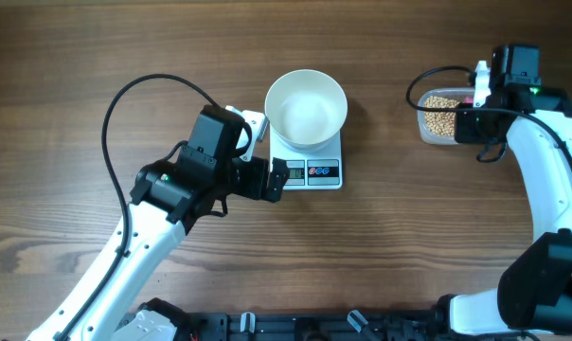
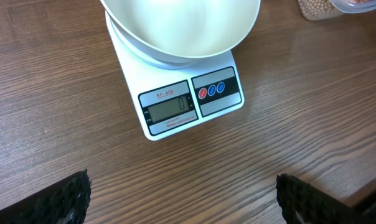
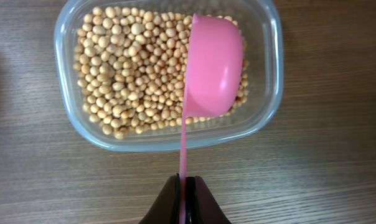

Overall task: Scoop item into bowl and weigh 150g on scale
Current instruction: 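Drag the pink scoop through the soybeans with the right gripper to fill it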

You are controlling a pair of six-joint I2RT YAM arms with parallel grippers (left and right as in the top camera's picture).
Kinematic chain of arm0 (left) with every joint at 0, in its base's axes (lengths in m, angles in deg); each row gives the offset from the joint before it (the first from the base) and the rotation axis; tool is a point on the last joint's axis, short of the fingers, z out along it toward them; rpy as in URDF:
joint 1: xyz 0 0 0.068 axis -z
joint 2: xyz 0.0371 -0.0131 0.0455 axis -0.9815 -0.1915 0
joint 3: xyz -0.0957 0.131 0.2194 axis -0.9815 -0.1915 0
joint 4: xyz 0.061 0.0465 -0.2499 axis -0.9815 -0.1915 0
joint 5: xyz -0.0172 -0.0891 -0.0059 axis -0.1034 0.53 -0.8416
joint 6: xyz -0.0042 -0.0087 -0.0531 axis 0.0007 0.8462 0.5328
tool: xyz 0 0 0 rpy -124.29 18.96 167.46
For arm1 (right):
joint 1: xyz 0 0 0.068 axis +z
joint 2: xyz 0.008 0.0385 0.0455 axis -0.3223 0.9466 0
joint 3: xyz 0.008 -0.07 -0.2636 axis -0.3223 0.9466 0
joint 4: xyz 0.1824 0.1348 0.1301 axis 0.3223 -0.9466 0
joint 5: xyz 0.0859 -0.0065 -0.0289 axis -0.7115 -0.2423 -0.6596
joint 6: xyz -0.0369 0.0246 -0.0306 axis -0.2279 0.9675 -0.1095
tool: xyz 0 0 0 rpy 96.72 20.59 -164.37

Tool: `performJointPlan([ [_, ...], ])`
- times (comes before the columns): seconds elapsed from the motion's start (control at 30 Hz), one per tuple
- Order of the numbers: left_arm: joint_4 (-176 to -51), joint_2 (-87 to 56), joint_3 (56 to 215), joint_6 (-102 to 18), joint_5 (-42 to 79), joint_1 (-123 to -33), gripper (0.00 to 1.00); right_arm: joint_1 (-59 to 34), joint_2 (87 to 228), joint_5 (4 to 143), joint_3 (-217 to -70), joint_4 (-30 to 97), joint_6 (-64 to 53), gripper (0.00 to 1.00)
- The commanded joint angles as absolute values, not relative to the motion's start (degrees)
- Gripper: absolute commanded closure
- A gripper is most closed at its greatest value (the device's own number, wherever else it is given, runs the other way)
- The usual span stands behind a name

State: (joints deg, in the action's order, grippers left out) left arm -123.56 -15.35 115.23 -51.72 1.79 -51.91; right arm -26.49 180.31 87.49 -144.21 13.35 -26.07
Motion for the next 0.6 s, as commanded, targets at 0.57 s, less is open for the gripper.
performJointPlan([
  [0.57,-123.4,-14.82,115.3,-52.62,2.09,-51.73,0.0,-31.58,181.05,71.01,-140.05,13.81,-23.95,0.96],
])
